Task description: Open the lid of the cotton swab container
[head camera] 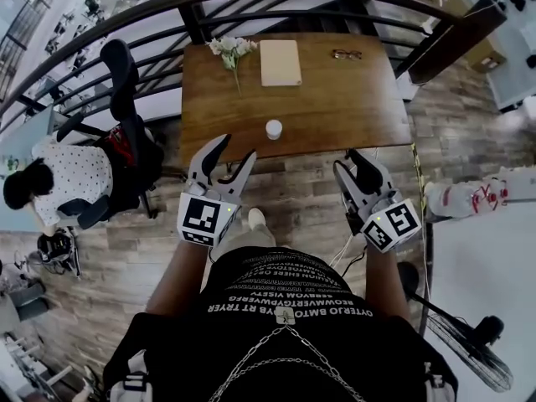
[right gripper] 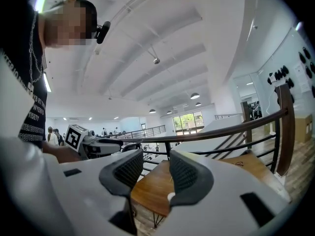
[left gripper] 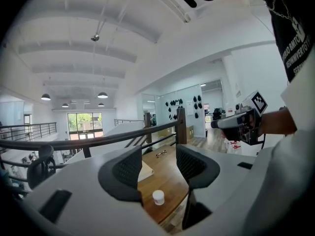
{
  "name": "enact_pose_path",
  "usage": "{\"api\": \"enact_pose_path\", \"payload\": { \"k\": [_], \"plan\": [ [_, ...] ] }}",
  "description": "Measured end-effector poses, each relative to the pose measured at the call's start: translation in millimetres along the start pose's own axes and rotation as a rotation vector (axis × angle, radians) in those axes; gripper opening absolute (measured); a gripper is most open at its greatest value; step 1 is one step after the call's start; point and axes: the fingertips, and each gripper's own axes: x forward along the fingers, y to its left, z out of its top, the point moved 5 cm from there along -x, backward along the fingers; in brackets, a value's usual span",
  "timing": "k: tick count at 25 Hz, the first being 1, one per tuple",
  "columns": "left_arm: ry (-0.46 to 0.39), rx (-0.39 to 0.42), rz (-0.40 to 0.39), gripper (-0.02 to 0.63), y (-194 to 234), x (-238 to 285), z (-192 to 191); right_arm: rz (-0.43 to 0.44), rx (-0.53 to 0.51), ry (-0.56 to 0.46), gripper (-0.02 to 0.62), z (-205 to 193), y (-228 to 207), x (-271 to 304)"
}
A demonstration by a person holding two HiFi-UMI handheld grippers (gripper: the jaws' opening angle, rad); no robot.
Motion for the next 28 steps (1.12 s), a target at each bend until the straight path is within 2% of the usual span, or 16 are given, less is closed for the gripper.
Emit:
{"api": "enact_pose_path", "payload": {
  "k": [11,17,22,28],
  "plan": [
    [-0.023,-0.006,-0.012,0.233,62,20,8,-0.003,-0.027,-0.007,0.17,26,-7,66],
    [-0.041,-0.01,0.004,0.233,101,9,10,-0.021,-0.047,-0.028,0.17,40,-4,92],
    [-0.031,-0.042,0.012,0.233,119,9,-4,-0.027,-0.05,-0.027,0.17,40,-1,105],
    [0.011,-0.062,-0.014,0.233,112,31,-34,-0.038,-0.034,0.001,0.17,31,-12,108]
  ]
}}
